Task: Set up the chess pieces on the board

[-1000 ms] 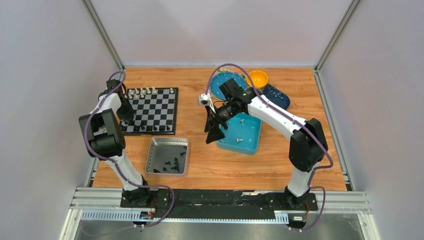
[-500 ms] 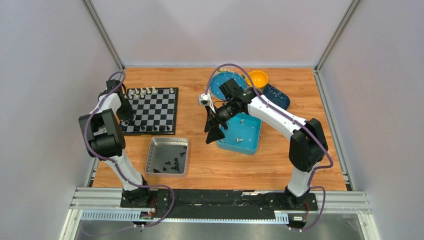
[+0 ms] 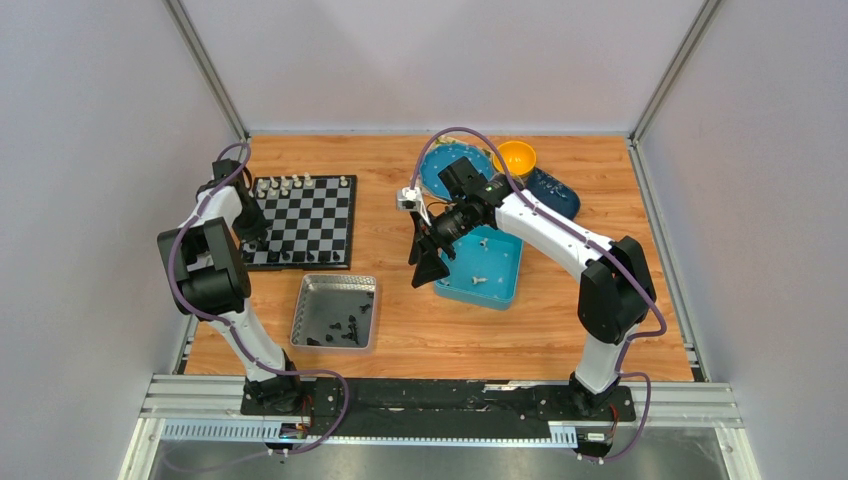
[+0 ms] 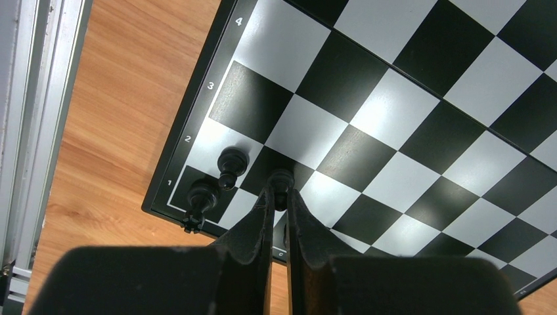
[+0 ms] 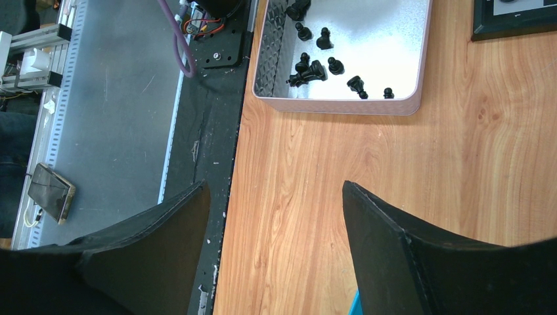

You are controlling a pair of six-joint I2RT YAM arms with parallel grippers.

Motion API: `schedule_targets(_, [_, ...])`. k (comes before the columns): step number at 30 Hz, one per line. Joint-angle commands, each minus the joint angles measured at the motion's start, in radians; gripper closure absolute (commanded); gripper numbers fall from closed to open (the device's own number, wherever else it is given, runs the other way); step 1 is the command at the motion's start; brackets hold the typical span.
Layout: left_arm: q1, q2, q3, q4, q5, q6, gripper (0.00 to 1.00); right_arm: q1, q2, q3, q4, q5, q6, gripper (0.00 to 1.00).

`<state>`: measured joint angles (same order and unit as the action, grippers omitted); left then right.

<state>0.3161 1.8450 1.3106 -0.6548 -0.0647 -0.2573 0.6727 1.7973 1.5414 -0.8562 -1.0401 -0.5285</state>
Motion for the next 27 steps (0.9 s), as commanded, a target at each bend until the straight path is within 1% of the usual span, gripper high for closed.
schedule_targets(1, [0.012, 0.002, 0.038, -0.019, -0.011, 0.021, 0.85, -0.004, 0.001, 0.011, 0.006, -0.023, -0.027, 0.23])
schedule_targets(3, [0.012, 0.003, 0.042, -0.022, -0.009, 0.02, 0.81, -0.002, 0.001, 0.01, 0.006, -0.023, -0.027, 0.23])
schedule_targets(6, [0.014, 0.005, 0.049, -0.025, -0.006, 0.018, 0.8, -0.004, -0.001, 0.01, 0.005, -0.026, -0.027, 0.23])
schedule_targets(8, [0.012, 0.007, 0.05, -0.026, -0.007, 0.018, 0.77, -0.002, -0.001, 0.011, 0.005, -0.024, -0.027, 0.23])
schedule_targets(10, [0.012, 0.007, 0.055, -0.029, -0.01, 0.02, 0.77, -0.002, -0.001, 0.01, 0.003, -0.024, -0.028, 0.23])
schedule_targets(11, [0.012, 0.008, 0.056, -0.029, -0.012, 0.02, 0.74, -0.004, -0.003, 0.011, 0.002, -0.026, -0.028, 0.23])
schedule_targets(20, [0.012, -0.004, 0.084, -0.051, -0.003, 0.013, 0.72, -0.002, -0.003, 0.013, -0.001, -0.028, -0.031, 0.23])
schedule_targets(23, [0.012, -0.03, 0.111, -0.08, 0.02, 0.012, 0.64, -0.002, -0.003, 0.016, -0.006, -0.026, -0.034, 0.23])
schedule_targets(24, [0.012, -0.053, 0.114, -0.085, 0.029, 0.012, 0.63, -0.002, -0.001, 0.017, -0.01, -0.028, -0.037, 0.23])
schedule_targets(26, [0.012, -0.081, 0.113, -0.094, 0.042, 0.018, 0.56, -0.004, -0.001, 0.025, -0.018, -0.028, -0.051, 0.23])
schedule_targets(27, [0.012, -0.119, 0.11, -0.095, 0.051, 0.024, 0.55, -0.002, 0.0, 0.029, -0.027, -0.028, -0.056, 0.23])
